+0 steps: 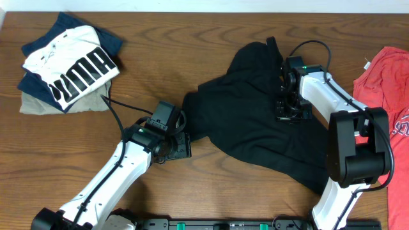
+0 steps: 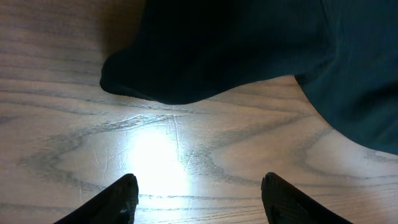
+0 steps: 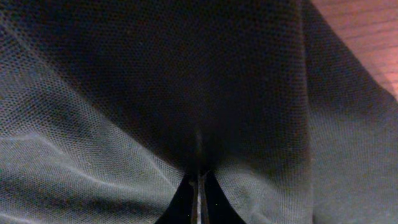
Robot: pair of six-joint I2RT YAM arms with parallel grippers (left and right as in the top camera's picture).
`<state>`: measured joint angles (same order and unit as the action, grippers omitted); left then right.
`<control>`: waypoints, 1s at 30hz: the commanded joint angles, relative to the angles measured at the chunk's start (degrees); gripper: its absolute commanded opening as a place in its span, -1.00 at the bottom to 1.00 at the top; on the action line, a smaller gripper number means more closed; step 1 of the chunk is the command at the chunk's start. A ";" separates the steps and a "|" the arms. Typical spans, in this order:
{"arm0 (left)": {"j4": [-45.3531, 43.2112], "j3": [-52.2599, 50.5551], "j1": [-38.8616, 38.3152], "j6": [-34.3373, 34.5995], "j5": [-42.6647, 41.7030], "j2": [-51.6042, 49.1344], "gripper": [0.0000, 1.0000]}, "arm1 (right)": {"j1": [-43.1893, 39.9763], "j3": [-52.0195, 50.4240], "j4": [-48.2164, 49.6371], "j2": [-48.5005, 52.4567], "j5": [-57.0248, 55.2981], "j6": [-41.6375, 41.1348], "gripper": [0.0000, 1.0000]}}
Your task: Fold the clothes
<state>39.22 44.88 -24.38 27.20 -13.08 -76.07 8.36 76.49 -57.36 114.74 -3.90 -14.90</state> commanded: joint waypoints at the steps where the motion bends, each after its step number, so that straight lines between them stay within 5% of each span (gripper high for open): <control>1: 0.37 0.33 0.31 0.70 0.90 -0.35 0.30 | -0.94 0.79 -1.36 0.33 -0.61 -0.98 -0.98; 7: 0.42 0.33 0.31 0.70 0.92 -0.35 0.30 | -3.39 15.23 -12.00 -0.11 -10.56 -0.92 -0.98; 13: 0.55 0.33 0.31 0.70 0.90 -0.35 0.29 | -7.56 30.10 -7.56 -0.11 -20.50 -0.74 -0.95; 15: 0.72 0.33 0.31 0.72 0.90 -0.35 0.30 | -8.85 32.68 -5.97 -0.11 -16.94 -0.72 -0.56; 18: 0.76 0.33 0.31 0.72 0.90 -0.35 0.30 | -9.92 33.35 -6.91 -0.11 -9.14 -0.70 0.32; 30: 0.94 0.33 0.31 0.70 0.90 -0.35 0.30 | -8.85 21.35 -29.07 -0.07 -6.64 -0.94 0.37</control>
<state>40.05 44.88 -24.38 27.20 -13.08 -76.07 -0.78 101.69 -86.00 114.80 -10.83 -15.31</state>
